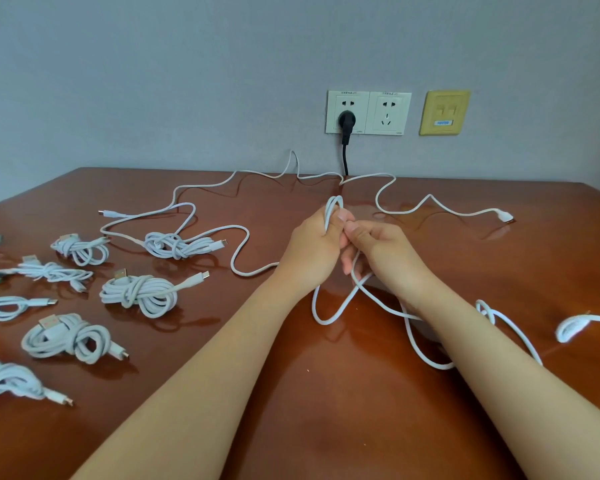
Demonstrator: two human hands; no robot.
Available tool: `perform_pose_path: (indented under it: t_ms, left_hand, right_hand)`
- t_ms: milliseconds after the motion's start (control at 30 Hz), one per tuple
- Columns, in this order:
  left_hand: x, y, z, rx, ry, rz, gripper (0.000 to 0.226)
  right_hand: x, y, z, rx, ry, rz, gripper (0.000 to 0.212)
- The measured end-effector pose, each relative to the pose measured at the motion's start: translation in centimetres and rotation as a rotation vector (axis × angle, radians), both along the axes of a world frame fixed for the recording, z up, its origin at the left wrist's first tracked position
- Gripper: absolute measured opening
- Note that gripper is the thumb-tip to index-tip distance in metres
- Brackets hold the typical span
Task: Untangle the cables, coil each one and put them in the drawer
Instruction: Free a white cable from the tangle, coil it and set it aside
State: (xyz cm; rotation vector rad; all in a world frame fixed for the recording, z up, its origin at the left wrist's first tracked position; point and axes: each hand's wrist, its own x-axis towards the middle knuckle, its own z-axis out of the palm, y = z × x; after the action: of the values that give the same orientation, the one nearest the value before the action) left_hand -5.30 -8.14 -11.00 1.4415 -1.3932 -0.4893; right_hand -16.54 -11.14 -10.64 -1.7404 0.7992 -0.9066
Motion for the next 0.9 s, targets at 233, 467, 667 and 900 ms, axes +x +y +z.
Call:
perform_pose_path:
  t_ms: [233, 467, 667, 900]
  left_hand:
    - [0.1, -0.3, 0.4, 0.01, 0.018, 0.112, 0.023]
    - [1.0, -0.4, 0.6, 0.093, 0.462, 0.146, 0.025]
    - [1.4, -0.3, 1.1, 0.058, 0.998, 0.014, 0.032]
    - [3.9, -0.9, 0.7, 0.063, 1.332, 0.08, 0.035]
  right_hand:
    - [-0.1, 0.3, 0.3, 0.084, 0.103, 0.042, 0.04]
    - [0.1, 0.3, -0.3, -0.022, 0.263, 0.029, 0.019]
    - [0.0, 0.4, -0.5, -0.419, 0.654, -0.064, 0.024]
    - [-0.1, 0.8, -0.2, -0.657, 0.724, -0.057, 0.028]
